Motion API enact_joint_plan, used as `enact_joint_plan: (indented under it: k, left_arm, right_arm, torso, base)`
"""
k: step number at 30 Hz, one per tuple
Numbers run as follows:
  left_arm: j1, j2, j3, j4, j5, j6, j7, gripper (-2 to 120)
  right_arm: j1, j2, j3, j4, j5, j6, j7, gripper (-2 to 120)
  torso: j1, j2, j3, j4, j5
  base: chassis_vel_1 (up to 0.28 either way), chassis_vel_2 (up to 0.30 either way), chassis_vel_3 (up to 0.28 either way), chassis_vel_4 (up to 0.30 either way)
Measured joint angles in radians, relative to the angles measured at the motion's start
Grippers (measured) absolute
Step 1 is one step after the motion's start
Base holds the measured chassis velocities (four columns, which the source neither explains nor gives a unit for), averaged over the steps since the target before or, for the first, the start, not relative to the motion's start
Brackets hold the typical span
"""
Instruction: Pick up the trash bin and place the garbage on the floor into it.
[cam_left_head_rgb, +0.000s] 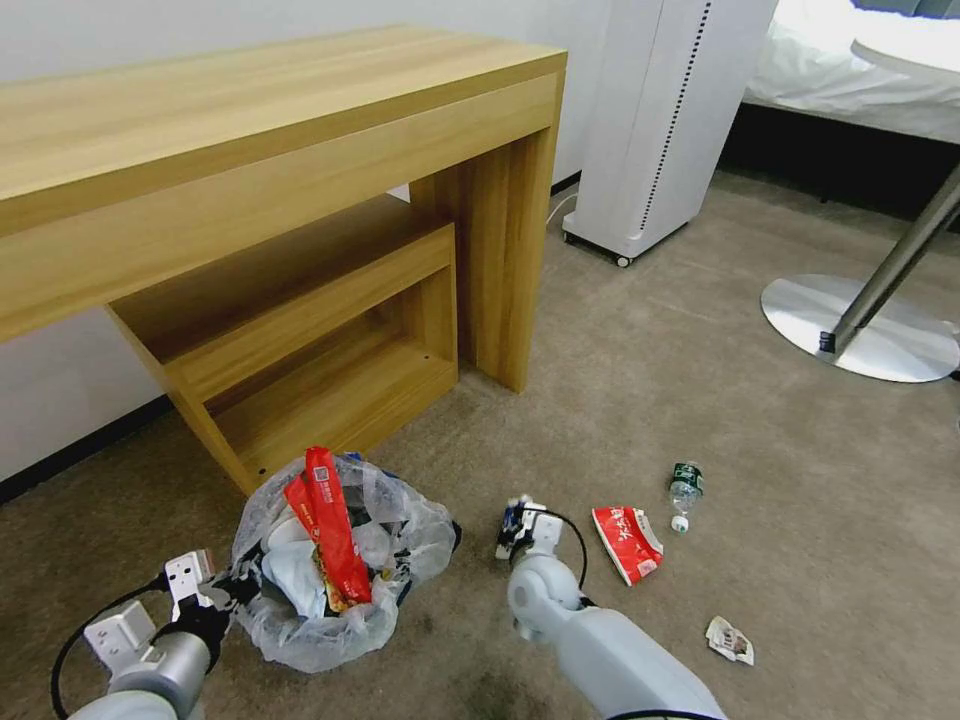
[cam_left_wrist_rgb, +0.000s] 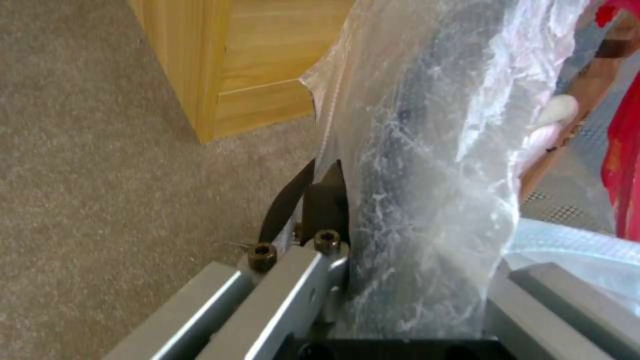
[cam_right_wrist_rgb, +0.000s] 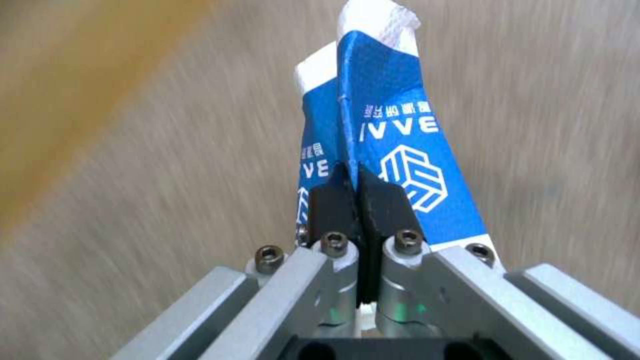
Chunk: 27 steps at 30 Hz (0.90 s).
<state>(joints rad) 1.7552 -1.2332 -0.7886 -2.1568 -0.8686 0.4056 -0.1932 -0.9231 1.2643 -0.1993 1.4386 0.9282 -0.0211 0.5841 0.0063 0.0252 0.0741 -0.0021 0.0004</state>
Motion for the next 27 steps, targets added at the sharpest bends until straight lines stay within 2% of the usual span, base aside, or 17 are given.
enact_joint_plan:
  k: [1,2,4,5,8,9,12,13,15,17,19,21,24,25,27]
  left_arm:
    - [-0.002,0.001,0.000,0.002,0.000,0.000,0.000,0]
    - [-0.002,0.001,0.000,0.002,0.000,0.000,0.000,0]
    - [-0.004,0.003,0.000,0.006,-0.001,0.000,0.000,0]
    - [-0.004,0.003,0.000,0.006,-0.001,0.000,0.000,0]
    - [-0.005,0.004,0.001,0.009,-0.001,0.001,-0.001,0]
    - [-0.005,0.004,0.001,0.009,-0.001,0.001,-0.001,0]
    - [-0.004,0.002,0.002,0.007,0.002,0.002,-0.002,0]
    - [-0.004,0.002,0.002,0.007,0.002,0.002,-0.002,0]
    - [0.001,-0.003,0.003,-0.006,0.003,0.003,-0.003,0]
    - [0.002,-0.004,0.003,-0.009,0.003,0.004,-0.003,0]
    - [0.010,-0.009,0.003,-0.020,0.007,0.005,-0.004,0]
    - [0.011,-0.010,0.002,-0.022,0.007,0.005,-0.004,0]
    - [0.024,-0.018,-0.001,-0.037,0.013,0.006,-0.005,0]
    - [0.024,-0.018,-0.001,-0.037,0.013,0.006,-0.005,0]
    - [0.029,-0.023,-0.003,-0.045,0.016,0.006,-0.005,0]
  right_arm:
    - [-0.016,-0.032,0.017,0.053,-0.023,0.043,-0.036,0]
    - [-0.016,-0.032,0.017,0.053,-0.023,0.043,-0.036,0]
    - [-0.040,-0.113,0.053,0.167,-0.059,0.110,-0.102,0]
    - [-0.040,-0.113,0.053,0.167,-0.059,0.110,-0.102,0]
    - [-0.051,-0.227,0.073,0.329,-0.080,0.174,-0.194,0]
    - [-0.051,-0.227,0.073,0.329,-0.080,0.174,-0.194,0]
    - [-0.028,-0.329,0.046,0.509,-0.085,0.211,-0.287,0]
    - [-0.028,-0.329,0.046,0.509,-0.085,0.211,-0.287,0]
    - [0.017,-0.385,-0.021,0.638,-0.042,0.211,-0.312,0]
    - [0.031,-0.395,-0.042,0.666,-0.029,0.207,-0.314,0]
    - [0.083,-0.421,-0.127,0.745,0.026,0.178,-0.310,0]
    - [0.098,-0.424,-0.146,0.758,0.041,0.169,-0.305,0]
    - [0.210,-0.411,-0.286,0.785,0.123,0.112,-0.240,0]
    - [0.210,-0.411,-0.286,0.785,0.123,0.112,-0.240,0]
    - [0.263,-0.393,-0.370,0.769,0.159,0.088,-0.202,0]
  torso:
    - [0.000,0.000,0.000,-0.0001,0.0001]
    - [0.000,0.000,0.000,-0.0001,0.0001]
    - [0.000,0.000,0.000,0.0000,0.0000]
    - [0.000,0.000,0.000,0.0000,0.0000]
    - [0.000,0.000,0.000,-0.0003,0.0001]
    - [0.000,0.000,0.000,-0.0003,0.0001]
    - [0.000,0.000,0.000,-0.0001,-0.0001]
    - [0.000,0.000,0.000,-0.0001,-0.0001]
    - [0.000,0.000,0.000,0.0000,-0.0002]
    - [0.000,0.000,0.000,0.0000,-0.0002]
    - [0.000,0.000,0.000,0.0000,-0.0003]
    - [0.000,0.000,0.000,-0.0001,-0.0003]
    - [0.000,0.000,0.000,0.0001,-0.0004]
    - [0.000,0.000,0.000,0.0001,-0.0004]
    - [0.000,0.000,0.000,0.0001,-0.0004]
  base:
    - [0.000,0.000,0.000,0.000]
    - [0.000,0.000,0.000,0.000]
    - [0.000,0.000,0.000,0.000]
    - [0.000,0.000,0.000,0.000]
    - [0.000,0.000,0.000,0.000]
    - [0.000,0.000,0.000,0.000]
    - [0.000,0.000,0.000,0.000]
    - [0.000,0.000,0.000,0.000]
    - [0.000,0.000,0.000,0.000]
    - [0.000,0.000,0.000,0.000]
    - [0.000,0.000,0.000,0.000]
    - [0.000,0.000,0.000,0.000]
    - [0.000,0.000,0.000,0.000]
    - [0.000,0.000,0.000,0.000]
    - [0.000,0.000,0.000,0.000]
